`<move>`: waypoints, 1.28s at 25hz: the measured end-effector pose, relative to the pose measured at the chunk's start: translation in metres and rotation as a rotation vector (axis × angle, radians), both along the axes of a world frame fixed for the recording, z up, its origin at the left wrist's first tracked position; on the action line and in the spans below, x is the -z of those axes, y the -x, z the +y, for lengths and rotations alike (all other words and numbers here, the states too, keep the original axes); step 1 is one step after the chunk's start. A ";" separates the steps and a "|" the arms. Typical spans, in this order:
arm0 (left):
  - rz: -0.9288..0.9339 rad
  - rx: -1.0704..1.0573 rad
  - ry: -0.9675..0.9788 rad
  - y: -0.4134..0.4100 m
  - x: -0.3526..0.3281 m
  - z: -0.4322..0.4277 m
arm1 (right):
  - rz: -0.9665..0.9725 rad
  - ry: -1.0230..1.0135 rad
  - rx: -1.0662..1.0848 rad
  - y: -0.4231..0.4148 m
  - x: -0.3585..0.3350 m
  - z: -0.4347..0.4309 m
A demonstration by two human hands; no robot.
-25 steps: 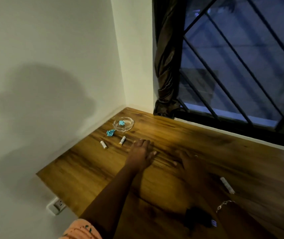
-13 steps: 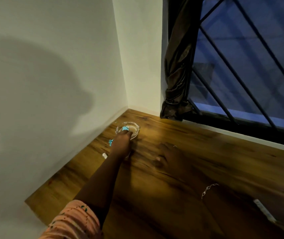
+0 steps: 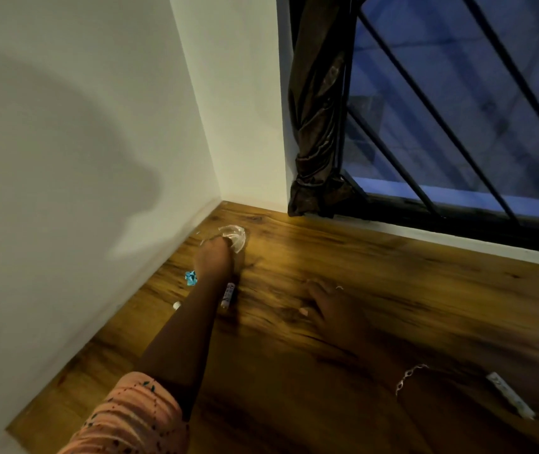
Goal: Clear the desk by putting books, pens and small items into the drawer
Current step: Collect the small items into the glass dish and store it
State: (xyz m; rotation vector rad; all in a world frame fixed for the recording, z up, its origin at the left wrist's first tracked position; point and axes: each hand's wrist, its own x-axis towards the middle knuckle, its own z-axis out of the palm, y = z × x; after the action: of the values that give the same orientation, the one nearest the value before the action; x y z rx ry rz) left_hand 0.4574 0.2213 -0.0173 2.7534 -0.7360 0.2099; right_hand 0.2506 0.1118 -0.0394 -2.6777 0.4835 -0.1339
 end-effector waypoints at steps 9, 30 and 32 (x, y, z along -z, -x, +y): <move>1.024 -0.143 1.304 0.009 -0.041 0.008 | -0.053 -0.066 0.029 0.006 0.003 -0.002; -0.105 1.096 0.399 0.161 -0.056 0.003 | -0.437 -1.562 0.547 0.075 -0.066 -0.026; 0.011 0.978 0.541 0.192 -0.046 0.005 | -0.411 -1.518 0.545 0.098 -0.065 -0.028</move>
State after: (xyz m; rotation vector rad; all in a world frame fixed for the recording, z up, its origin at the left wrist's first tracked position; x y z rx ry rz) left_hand 0.2655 0.2264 0.0287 1.6553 -1.6175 0.1432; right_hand 0.1530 0.0842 0.0259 -0.9772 0.7359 -0.3020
